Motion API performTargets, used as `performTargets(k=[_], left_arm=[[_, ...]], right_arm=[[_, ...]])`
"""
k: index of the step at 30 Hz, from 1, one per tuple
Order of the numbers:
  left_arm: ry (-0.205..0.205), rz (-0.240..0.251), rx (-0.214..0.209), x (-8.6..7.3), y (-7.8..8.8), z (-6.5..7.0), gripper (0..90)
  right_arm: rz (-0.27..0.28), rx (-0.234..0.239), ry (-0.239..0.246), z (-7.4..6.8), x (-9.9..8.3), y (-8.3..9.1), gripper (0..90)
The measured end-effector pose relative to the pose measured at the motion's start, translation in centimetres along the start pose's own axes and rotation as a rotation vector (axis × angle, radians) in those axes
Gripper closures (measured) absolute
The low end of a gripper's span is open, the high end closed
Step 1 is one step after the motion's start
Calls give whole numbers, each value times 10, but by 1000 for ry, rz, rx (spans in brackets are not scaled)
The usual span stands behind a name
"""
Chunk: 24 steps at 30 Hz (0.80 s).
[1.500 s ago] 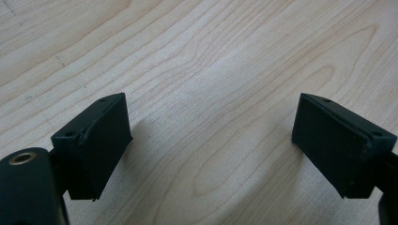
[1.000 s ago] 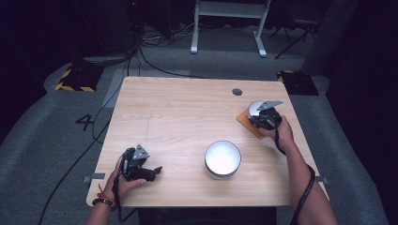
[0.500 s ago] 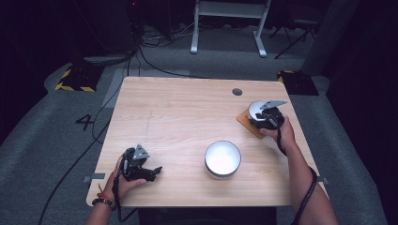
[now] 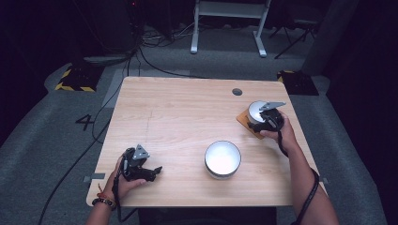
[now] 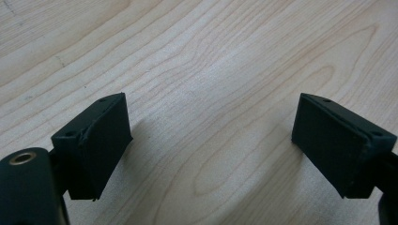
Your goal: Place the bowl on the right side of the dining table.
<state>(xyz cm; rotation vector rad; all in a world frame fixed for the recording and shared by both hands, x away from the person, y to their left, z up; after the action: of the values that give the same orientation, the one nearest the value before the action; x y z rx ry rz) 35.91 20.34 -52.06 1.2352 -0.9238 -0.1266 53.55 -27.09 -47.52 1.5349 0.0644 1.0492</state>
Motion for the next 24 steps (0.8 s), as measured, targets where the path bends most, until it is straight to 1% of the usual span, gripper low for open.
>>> performTargets(k=[2, 7, 8, 10, 11, 12, 13, 14, 17, 20, 21, 22, 24], left_arm=[[0, 0, 0, 0, 0, 0, 121], [0, 0, 0, 0, 0, 0, 121], [0, 0, 0, 0, 0, 0, 121], [0, 0, 0, 0, 0, 0, 121], [0, 0, 0, 0, 0, 0, 121], [0, 0, 0, 0, 0, 0, 121], [0, 0, 0, 0, 0, 0, 121], [0, 0, 0, 0, 0, 0, 121], [0, 0, 0, 0, 0, 0, 121], [0, 0, 0, 0, 0, 0, 121], [0, 0, 0, 0, 0, 0, 121], [0, 0, 0, 0, 0, 0, 121], [0, 0, 0, 0, 0, 0, 121]], right_arm=[[1, 3, -6, -1, -1, 0, 195], [15, 10, 0, -1, 0, 2, 195], [22, 9, -9, -1, 0, 3, 196], [20, 9, 0, 0, 0, 6, 197], [29, 14, 3, 0, 0, 8, 202], [32, 9, 17, 0, 0, 8, 203], [32, 9, 17, 0, 0, 8, 203], [27, -6, 25, 1, -1, 10, 206], [42, 10, 26, 0, -1, 14, 208], [38, 8, 33, -2, -2, 15, 208], [37, 9, 27, -3, -2, 16, 208], [36, 8, 37, -2, -2, 17, 208], [44, 12, 39, -3, -3, 18, 209]])
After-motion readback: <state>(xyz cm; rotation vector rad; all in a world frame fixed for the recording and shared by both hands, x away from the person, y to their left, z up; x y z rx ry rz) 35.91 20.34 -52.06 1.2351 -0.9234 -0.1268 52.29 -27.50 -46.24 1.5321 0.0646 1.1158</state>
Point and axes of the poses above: each handheld gripper's, and its own axes: y roughly backward along the jaws, x roughly out of its top, z roughly to its right, the point moved 2 cm from there along -y, roughly forward along the jaws, and after that the axes turned 10 degrees about -z, right-handed, at the moved point
